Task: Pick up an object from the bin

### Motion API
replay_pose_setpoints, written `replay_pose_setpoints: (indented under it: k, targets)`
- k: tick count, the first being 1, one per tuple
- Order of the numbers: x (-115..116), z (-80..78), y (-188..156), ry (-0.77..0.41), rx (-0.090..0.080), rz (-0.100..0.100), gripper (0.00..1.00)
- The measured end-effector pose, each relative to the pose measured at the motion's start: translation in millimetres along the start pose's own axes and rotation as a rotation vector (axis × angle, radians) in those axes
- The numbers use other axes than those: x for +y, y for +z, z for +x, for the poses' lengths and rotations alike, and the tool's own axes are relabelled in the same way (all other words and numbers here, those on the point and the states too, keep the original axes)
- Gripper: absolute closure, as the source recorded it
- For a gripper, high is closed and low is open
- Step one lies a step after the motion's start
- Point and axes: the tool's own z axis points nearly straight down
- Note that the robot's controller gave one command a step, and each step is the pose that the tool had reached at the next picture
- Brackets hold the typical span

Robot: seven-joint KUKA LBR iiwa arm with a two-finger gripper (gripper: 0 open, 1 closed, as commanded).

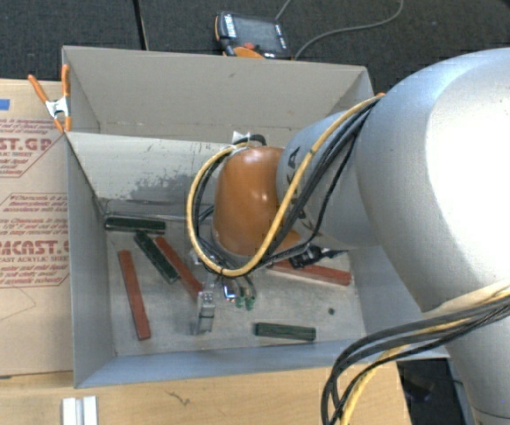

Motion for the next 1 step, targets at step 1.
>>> replay_pose_setpoints:
  k: [1]
  targets:
    - [22.0,-9.3,-0.1,0.058,-0.002,-0.001,0.00]
